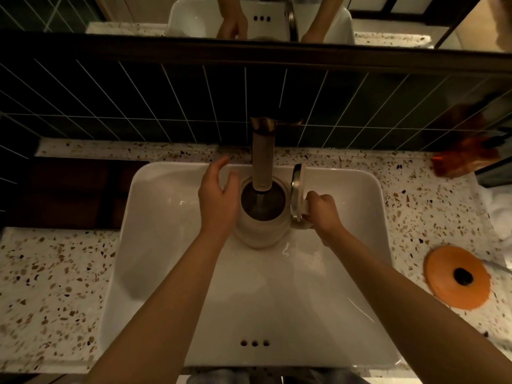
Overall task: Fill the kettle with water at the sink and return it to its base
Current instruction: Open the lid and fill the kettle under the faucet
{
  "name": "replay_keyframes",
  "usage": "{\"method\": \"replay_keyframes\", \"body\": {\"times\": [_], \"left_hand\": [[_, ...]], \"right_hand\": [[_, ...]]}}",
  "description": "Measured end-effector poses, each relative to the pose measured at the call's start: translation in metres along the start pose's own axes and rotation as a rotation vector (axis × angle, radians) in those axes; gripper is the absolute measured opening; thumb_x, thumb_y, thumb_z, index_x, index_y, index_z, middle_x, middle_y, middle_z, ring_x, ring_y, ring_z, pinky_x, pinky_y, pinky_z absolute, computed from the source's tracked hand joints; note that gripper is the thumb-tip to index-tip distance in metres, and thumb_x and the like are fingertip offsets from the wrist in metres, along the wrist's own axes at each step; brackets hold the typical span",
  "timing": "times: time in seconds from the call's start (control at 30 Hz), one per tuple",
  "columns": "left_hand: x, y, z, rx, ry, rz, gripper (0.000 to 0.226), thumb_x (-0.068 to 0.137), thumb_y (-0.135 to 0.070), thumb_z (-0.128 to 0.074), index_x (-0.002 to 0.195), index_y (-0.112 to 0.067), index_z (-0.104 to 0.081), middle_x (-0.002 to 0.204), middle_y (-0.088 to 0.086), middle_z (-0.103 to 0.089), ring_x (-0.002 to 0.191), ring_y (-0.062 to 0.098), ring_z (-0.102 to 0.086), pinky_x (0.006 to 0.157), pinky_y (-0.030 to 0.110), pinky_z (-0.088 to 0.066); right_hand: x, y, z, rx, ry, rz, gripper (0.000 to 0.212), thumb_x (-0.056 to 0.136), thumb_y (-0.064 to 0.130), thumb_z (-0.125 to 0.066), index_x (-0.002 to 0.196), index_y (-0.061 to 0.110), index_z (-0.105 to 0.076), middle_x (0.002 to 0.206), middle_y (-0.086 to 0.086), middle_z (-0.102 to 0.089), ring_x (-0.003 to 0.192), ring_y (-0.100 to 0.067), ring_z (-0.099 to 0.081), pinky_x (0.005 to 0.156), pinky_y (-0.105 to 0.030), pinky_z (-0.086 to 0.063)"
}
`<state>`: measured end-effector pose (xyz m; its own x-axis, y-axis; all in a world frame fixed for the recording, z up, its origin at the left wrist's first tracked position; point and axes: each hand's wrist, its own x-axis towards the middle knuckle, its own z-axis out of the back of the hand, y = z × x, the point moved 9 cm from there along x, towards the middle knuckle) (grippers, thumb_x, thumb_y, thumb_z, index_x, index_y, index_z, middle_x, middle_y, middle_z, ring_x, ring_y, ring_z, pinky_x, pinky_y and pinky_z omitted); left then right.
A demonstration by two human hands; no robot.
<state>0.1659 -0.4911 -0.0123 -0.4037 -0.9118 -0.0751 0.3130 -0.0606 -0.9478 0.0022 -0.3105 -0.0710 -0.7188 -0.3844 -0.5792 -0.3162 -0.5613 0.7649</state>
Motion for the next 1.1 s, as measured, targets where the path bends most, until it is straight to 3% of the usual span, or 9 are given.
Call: {"method": "replay_keyframes", "body": {"times": [0.1,0.2,0.33,0.5,0.6,0.8,0.9,1.0,1.1], "left_hand": [[0.012,-0.043,-0.009,0.143,0.117,-0.298,0.042,0.092,-0.017,-0.049,0.133,-0.011,-0.054,0.135,0.004,-0.056,0.128,0.016,-0.047,0.107,0.024,-0.035],[0.012,-0.089,-0.028,0.328,0.271,-0.607,0.048,0.091,-0.008,-0.047,0.139,-0.009,-0.048,0.146,0.007,-0.047,0.14,0.021,-0.033,0.117,0.029,-0.022],[0.009,-0.109,-0.061,0.537,0.469,-0.796,0.055,0.092,-0.011,-0.044,0.147,-0.014,-0.038,0.155,0.005,-0.037,0.147,0.021,-0.02,0.12,0.043,-0.018],[0.008,-0.1,-0.074,0.548,0.528,-0.765,0.058,0.093,-0.017,-0.042,0.15,-0.017,-0.032,0.158,0.002,-0.03,0.149,0.019,-0.015,0.118,0.048,-0.018],[0.006,-0.096,-0.075,0.517,0.529,-0.732,0.062,0.09,-0.019,-0.037,0.151,-0.018,-0.029,0.16,0.001,-0.026,0.149,0.018,-0.012,0.119,0.05,-0.017],[0.01,-0.101,-0.072,0.432,0.504,-0.669,0.059,0.089,-0.021,-0.031,0.147,-0.018,-0.037,0.156,0.003,-0.035,0.148,0.018,-0.019,0.118,0.05,-0.018],[0.007,-0.099,-0.075,0.441,0.514,-0.66,0.058,0.09,-0.023,-0.029,0.146,-0.019,-0.039,0.156,0.002,-0.035,0.148,0.018,-0.018,0.119,0.049,-0.014],[0.0,-0.091,-0.084,0.518,0.547,-0.689,0.057,0.09,-0.027,-0.027,0.144,-0.02,-0.044,0.154,-0.001,-0.039,0.148,0.017,-0.017,0.12,0.045,-0.008],[0.003,-0.093,-0.084,0.459,0.557,-0.64,0.053,0.092,-0.024,-0.029,0.141,-0.021,-0.047,0.152,-0.002,-0.042,0.147,0.015,-0.019,0.121,0.043,-0.003]], "right_hand": [[0.002,-0.001,0.0,-0.024,-0.011,0.0,0.029,0.091,0.015,-0.04,0.063,0.009,-0.042,0.062,-0.007,-0.046,0.057,-0.019,-0.047,0.049,-0.023,-0.042],[0.002,-0.003,0.001,-0.032,-0.023,-0.001,0.031,0.09,0.016,-0.041,0.06,0.011,-0.04,0.06,-0.007,-0.044,0.057,-0.019,-0.044,0.059,-0.03,-0.039],[0.001,-0.001,0.001,-0.044,-0.023,0.01,0.032,0.091,0.016,-0.041,0.059,0.011,-0.04,0.059,-0.007,-0.043,0.057,-0.019,-0.042,0.059,-0.031,-0.036],[0.003,-0.003,0.002,-0.042,-0.023,-0.001,0.03,0.089,0.017,-0.042,0.06,0.01,-0.041,0.06,-0.007,-0.045,0.058,-0.02,-0.044,0.06,-0.033,-0.039],[0.003,-0.003,0.001,-0.018,-0.007,-0.005,0.029,0.091,0.015,-0.041,0.062,0.009,-0.041,0.062,-0.008,-0.044,0.058,-0.019,-0.044,0.045,-0.023,-0.041],[0.003,-0.003,0.001,-0.039,-0.006,-0.008,0.027,0.091,0.017,-0.041,0.065,0.01,-0.041,0.066,-0.007,-0.045,0.058,-0.018,-0.044,0.049,-0.026,-0.037],[0.002,-0.004,-0.001,-0.018,0.007,-0.016,0.023,0.092,0.015,-0.04,0.072,0.005,-0.045,0.066,-0.01,-0.047,0.058,-0.019,-0.047,0.04,-0.02,-0.041],[0.004,-0.005,-0.001,-0.017,0.003,-0.014,0.021,0.09,0.018,-0.04,0.079,0.003,-0.049,0.07,-0.013,-0.051,0.067,-0.026,-0.053,0.051,-0.026,-0.047],[0.004,-0.005,-0.002,-0.008,0.015,-0.014,0.02,0.091,0.017,-0.039,0.083,0.003,-0.051,0.071,-0.014,-0.051,0.065,-0.024,-0.052,0.041,-0.02,-0.045]]}}
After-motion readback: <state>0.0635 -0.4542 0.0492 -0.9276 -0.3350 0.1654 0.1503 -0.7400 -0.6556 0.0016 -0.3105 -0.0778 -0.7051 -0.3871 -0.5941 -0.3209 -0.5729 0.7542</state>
